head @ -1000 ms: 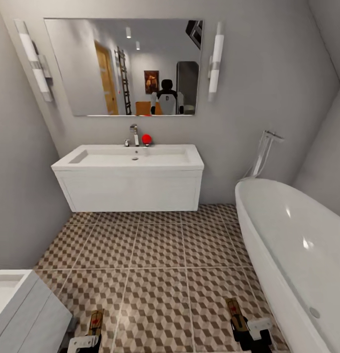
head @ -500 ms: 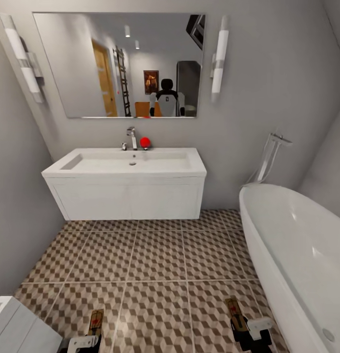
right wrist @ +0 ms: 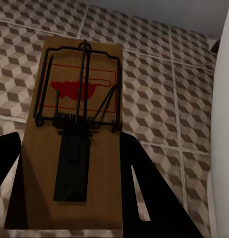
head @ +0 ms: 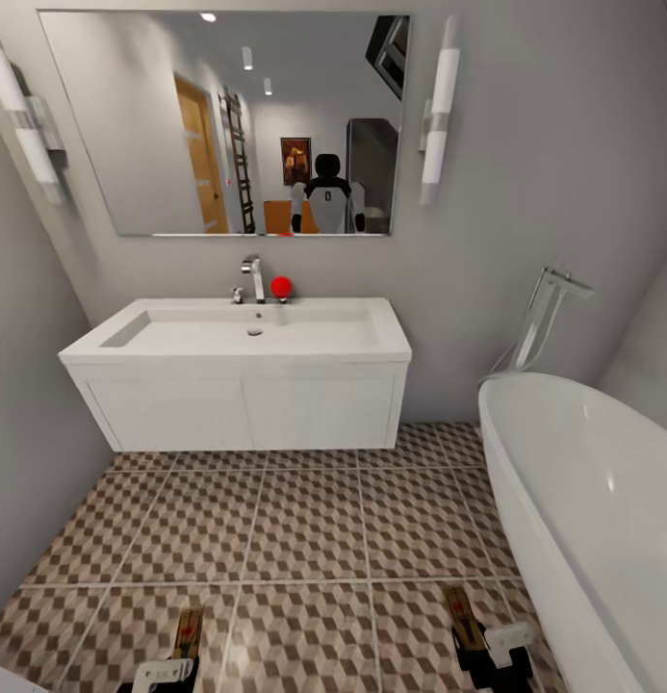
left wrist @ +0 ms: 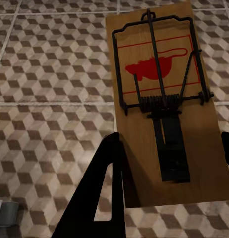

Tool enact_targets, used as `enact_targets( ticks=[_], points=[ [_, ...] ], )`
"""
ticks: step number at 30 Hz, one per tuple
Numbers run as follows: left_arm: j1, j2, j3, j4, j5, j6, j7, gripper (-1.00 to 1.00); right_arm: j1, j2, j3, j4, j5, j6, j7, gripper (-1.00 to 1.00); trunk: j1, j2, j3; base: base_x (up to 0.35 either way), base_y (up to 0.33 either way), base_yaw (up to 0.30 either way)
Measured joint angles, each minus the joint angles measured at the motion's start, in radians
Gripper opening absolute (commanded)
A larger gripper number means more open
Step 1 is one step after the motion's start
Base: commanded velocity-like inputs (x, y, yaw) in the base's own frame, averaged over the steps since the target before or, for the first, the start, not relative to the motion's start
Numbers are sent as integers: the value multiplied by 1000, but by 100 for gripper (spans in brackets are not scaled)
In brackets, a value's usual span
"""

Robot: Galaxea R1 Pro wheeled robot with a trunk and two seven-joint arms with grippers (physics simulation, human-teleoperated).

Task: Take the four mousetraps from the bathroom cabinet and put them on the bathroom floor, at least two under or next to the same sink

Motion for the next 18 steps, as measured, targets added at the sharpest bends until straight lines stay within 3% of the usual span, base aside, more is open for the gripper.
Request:
enact_targets(
  ticks=[18],
  points=[
    [0,0,0,0,0,0,0,-100,0,0,0,0,0,0,0,-100,0,0,0,24,0,0]
  ],
)
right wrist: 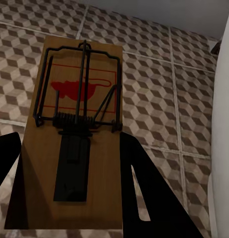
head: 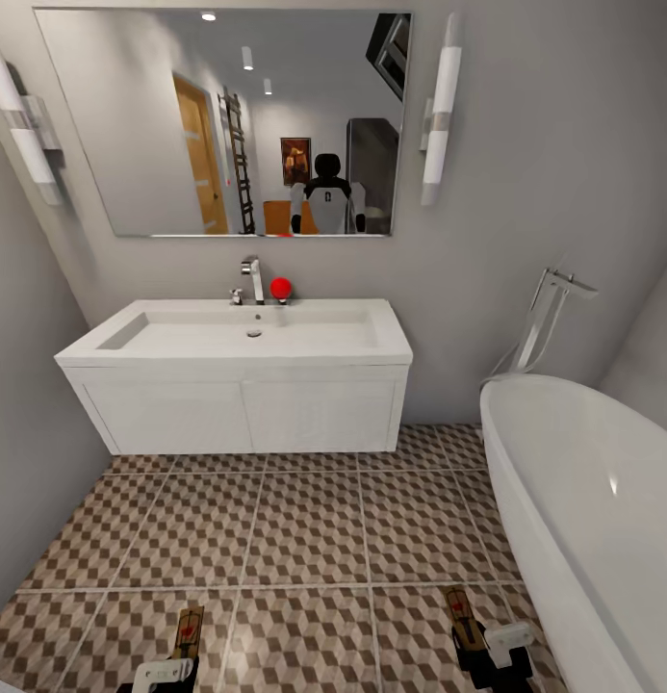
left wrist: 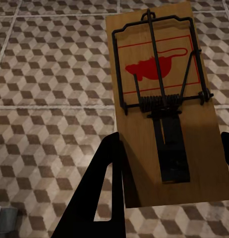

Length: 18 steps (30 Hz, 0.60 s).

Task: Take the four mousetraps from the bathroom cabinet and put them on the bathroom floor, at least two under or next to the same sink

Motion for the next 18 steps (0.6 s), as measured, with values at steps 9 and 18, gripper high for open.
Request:
enact_targets(
  ticks=[9,18],
  points=[
    [0,1,1,0,1,0,1,-100,0,1,0,0,0,0,0,-100,0,0,0,0,0,0],
    [0,64,11,-41,0,320,-1,-100,0,24,1,-7,4,33,-4,-100,0,0,0,0,0,0]
  ],
)
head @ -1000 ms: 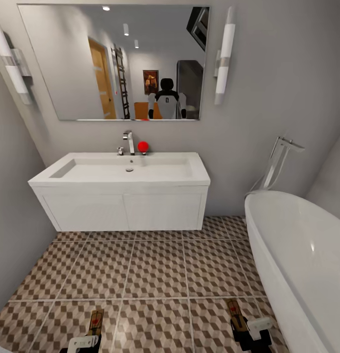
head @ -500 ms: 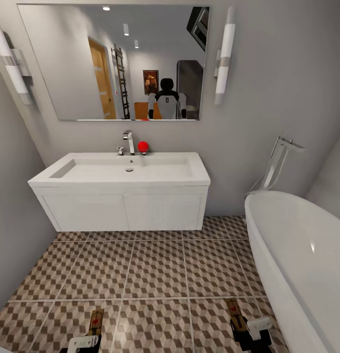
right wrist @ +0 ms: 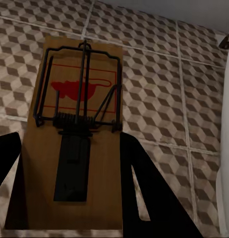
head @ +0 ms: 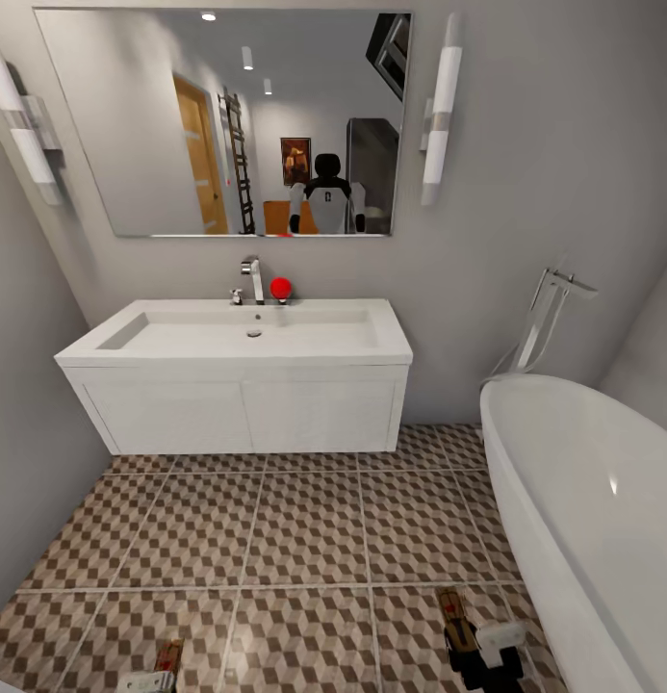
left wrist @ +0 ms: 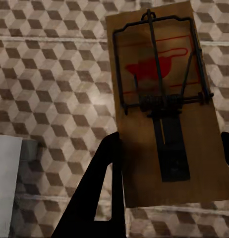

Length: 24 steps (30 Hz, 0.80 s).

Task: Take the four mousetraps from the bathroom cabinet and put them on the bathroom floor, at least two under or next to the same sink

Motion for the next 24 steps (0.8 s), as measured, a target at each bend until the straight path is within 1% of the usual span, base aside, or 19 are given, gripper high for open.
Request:
enact_targets(
  ticks=[2,3,4,5,8,9,10,11,12,13,15,17,19,21,22,23,24],
  points=[
    [-1,17,2,-68,-1,118,3,-100,0,13,-3,-37,-2,67,-19,-100,0,0,0,0,0,0],
    [-1,25,3,-112,-2,172,17,-100,0,18,-4,-81,-2,116,-34,-100,0,0,0,0,0,0],
    [-2,33,4,-160,-2,223,48,-100,0,21,-4,-138,-3,176,-48,-100,0,0,0,0,0,0],
    [-3,41,5,-210,-2,276,92,-100,0,24,-4,-203,-4,247,-57,-100,0,0,0,0,0,0],
    [-8,56,5,-357,-1,438,243,-100,-1,38,-3,-410,-4,470,-69,-100,0,0,0,0,0,0],
    [-9,58,5,-384,-2,466,261,-100,0,41,-4,-445,-5,504,-70,-100,0,0,0,0,0,0],
    [-12,61,5,-437,-4,519,286,-100,-1,49,-3,-507,-4,563,-72,-100,0,0,0,0,0,0],
    [-21,65,5,-491,-6,571,303,-100,-2,56,-3,-562,-4,615,-72,-100,0,0,0,0,0,0],
    [-47,70,7,-559,-6,648,317,-100,-4,66,-3,-624,-4,681,-72,-100,0,0,0,0,0,0],
    [-72,72,9,-593,-8,700,323,-100,-6,71,-3,-651,-6,717,-72,-100,0,0,0,0,0,0],
    [-127,73,11,-628,-10,793,330,-100,-22,79,-4,-679,-12,772,-72,-100,0,0,0,0,0,0],
    [-186,73,12,-640,-11,846,333,-100,-56,92,-4,-690,-24,807,-68,-100,0,0,0,0,0,0],
    [-214,72,12,-647,-11,863,334,-100,-80,99,-4,-694,-33,831,-53,-100,0,0,0,0,0,0],
    [-231,72,11,-651,-11,871,335,-100,-96,104,-4,-697,-41,859,-12,-100,0,0,0,0,0,0],
    [-236,71,10,-647,-11,865,334,-100,-100,105,-3,-698,-43,867,10,-100,0,0,0,0,0,0],
    [-238,68,8,-637,-13,843,334,-100,-103,106,-3,-701,-46,871,30,-100,0,0,0,0,0,0],
    [-240,64,7,-625,-15,800,332,-100,-105,108,-3,-708,-47,873,46,-100,0,0,0,0,0,0]
  ],
)
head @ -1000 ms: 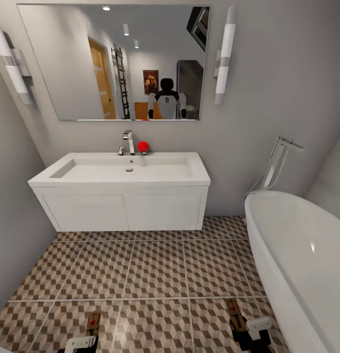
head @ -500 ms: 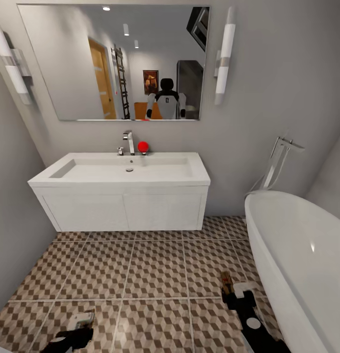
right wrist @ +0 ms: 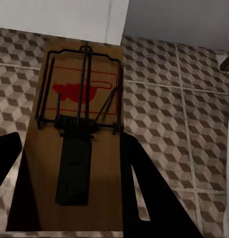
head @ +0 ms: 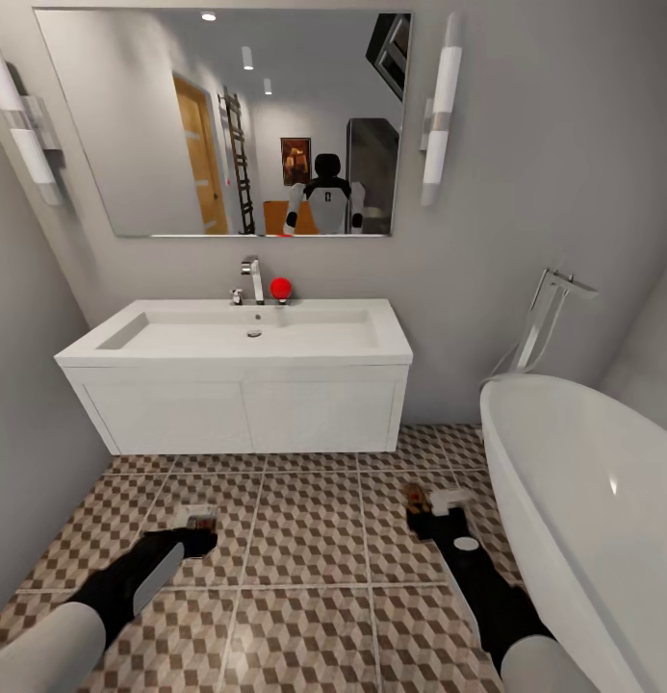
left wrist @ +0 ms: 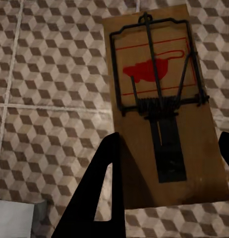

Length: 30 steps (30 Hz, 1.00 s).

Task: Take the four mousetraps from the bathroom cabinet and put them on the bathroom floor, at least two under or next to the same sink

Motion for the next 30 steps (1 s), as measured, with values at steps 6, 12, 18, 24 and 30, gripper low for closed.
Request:
enact_targets(
  ticks=[6,12,18,24,30],
  points=[
    [-3,-10,-3,86,-12,-236,-10,-100,-3,3,2,-15,-2,8,26,-100,0,0,0,0,0,0],
    [-3,-11,-5,73,-17,-263,-50,-100,-3,4,3,-19,-2,6,25,-100,0,0,0,0,0,0],
    [-3,-10,-22,-1,-18,-222,-53,-100,-3,3,3,-24,-1,5,23,-100,0,0,0,0,0,0],
    [-3,-11,-25,-15,-19,-157,-51,-100,-3,4,6,-54,-1,4,24,-100,0,0,0,0,0,0],
    [-3,-12,-26,-17,-19,-152,-51,-100,-3,3,7,-102,-1,9,24,-100,11,-21,-9,0,0,0]
  ],
)
